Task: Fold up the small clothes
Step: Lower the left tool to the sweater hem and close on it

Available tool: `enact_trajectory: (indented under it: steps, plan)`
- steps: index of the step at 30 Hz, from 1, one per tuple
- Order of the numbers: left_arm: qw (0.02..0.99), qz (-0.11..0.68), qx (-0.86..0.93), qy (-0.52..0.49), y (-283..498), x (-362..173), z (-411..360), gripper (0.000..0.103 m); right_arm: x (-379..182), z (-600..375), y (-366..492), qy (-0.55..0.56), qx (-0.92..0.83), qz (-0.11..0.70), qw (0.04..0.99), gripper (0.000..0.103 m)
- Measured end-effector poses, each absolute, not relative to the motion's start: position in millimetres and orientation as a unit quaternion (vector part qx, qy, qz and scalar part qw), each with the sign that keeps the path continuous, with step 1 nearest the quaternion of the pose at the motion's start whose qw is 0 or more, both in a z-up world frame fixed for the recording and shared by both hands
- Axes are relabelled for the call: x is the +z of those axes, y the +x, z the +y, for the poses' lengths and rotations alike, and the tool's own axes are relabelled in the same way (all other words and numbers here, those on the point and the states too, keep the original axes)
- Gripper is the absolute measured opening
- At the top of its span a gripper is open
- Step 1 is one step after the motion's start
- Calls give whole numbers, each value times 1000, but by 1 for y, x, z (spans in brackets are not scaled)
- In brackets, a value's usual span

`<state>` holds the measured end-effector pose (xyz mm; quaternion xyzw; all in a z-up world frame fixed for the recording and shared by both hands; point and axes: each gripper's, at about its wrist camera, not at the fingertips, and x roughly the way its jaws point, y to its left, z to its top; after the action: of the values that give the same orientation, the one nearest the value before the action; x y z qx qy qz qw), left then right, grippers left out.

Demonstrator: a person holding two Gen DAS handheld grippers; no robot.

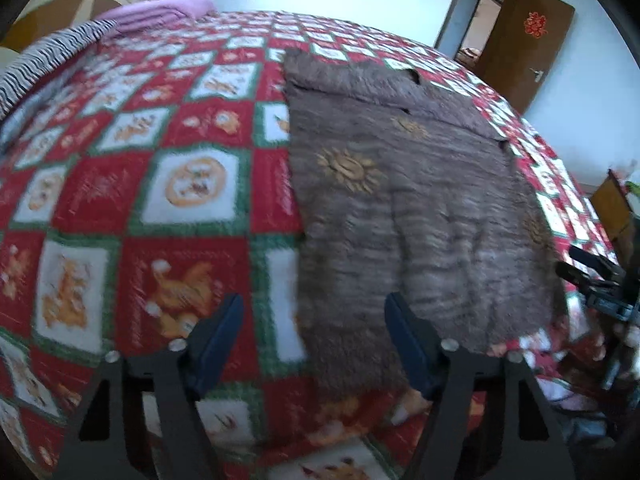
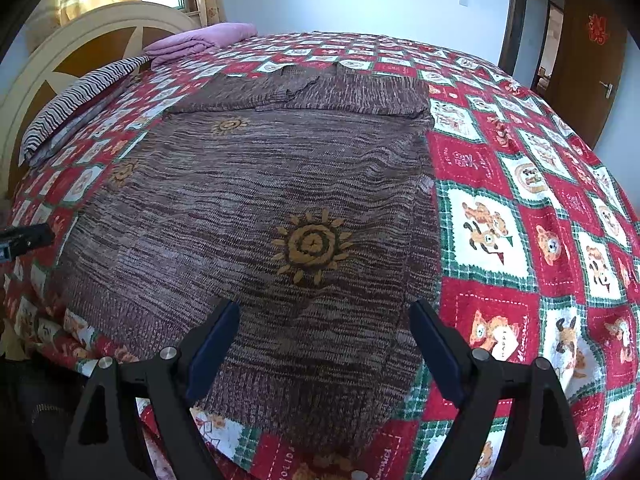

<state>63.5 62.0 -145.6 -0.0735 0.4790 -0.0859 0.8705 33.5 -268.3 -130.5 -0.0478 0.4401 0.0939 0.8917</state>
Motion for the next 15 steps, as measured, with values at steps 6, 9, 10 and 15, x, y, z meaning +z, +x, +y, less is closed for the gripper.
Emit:
enact_trajectory:
  steps: [6, 9, 10, 15]
  plan:
    - [848, 511, -113, -86, 66, -165, 51, 51, -134, -268, 30, -53, 94, 440, 891, 87]
    - [845, 516, -106, -92, 65, -169, 53, 46, -134, -269, 30, -54, 92, 439, 892, 87]
    - [845, 515, -107, -93, 65, -168, 54, 46, -135, -270, 30, -53, 91, 439, 892, 87]
    - [849, 515, -93, -74, 62, -167, 51, 47, -138, -271, 30, -51, 90, 442, 891, 87]
